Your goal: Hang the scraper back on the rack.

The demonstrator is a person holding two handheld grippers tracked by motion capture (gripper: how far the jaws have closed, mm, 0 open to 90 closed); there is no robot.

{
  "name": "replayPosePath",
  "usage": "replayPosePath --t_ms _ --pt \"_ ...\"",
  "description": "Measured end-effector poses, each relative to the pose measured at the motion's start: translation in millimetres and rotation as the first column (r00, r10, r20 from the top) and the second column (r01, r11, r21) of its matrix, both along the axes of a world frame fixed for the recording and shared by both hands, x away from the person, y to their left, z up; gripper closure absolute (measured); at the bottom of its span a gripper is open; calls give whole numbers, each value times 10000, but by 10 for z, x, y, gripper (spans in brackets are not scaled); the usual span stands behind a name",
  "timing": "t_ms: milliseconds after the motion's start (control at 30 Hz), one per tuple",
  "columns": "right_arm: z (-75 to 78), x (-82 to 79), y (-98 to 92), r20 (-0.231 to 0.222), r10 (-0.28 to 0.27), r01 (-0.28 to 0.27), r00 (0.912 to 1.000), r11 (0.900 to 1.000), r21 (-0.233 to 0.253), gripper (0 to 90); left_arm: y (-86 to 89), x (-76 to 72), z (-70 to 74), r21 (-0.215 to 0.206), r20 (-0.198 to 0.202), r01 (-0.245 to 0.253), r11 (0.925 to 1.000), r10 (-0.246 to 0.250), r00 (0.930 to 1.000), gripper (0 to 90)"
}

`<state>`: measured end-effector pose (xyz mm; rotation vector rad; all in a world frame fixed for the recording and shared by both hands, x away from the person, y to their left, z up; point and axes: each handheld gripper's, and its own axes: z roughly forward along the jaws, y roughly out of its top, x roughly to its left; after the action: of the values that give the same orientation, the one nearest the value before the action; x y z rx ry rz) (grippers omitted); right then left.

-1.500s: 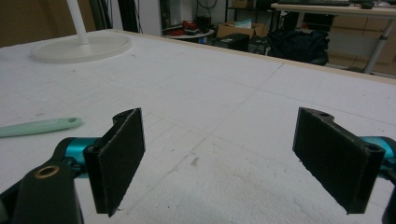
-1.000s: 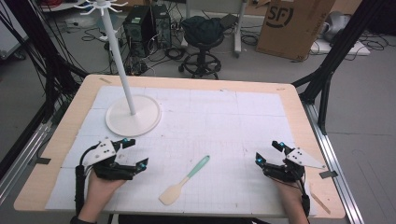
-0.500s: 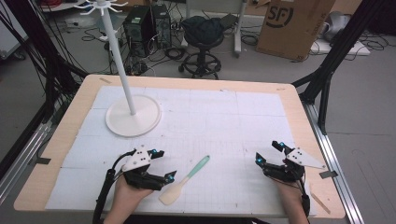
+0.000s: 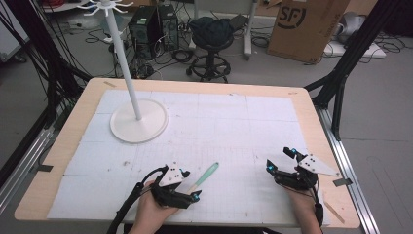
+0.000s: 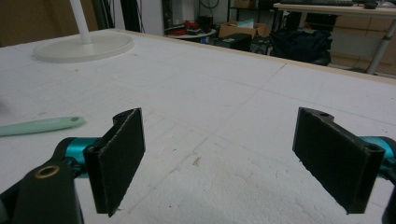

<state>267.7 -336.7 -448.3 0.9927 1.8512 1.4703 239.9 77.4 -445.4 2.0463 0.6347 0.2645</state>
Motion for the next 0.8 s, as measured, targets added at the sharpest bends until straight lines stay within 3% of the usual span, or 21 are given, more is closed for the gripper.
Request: replayPosePath --t_ms 133,300,467,800 --pt "0 -1 -1 13 22 -22 10000 10000 -2 160 -56 -8 -35 238 -166 87 9997 -83 9998 364" --pt "-1 0 -2 16 24 -24 10000 10000 -2 161 -76 -17 -44 736 -401 -275 9969 305 9987 445" --pt "0 -1 -1 18 36 -36 10000 10000 4 161 -84 -20 -48 772 -447 -457 9960 493 9978 566" --pt "0 -3 1 13 54 -54 10000 10000 10 161 -129 -101 -49 1211 134 -625 9907 613 9980 709"
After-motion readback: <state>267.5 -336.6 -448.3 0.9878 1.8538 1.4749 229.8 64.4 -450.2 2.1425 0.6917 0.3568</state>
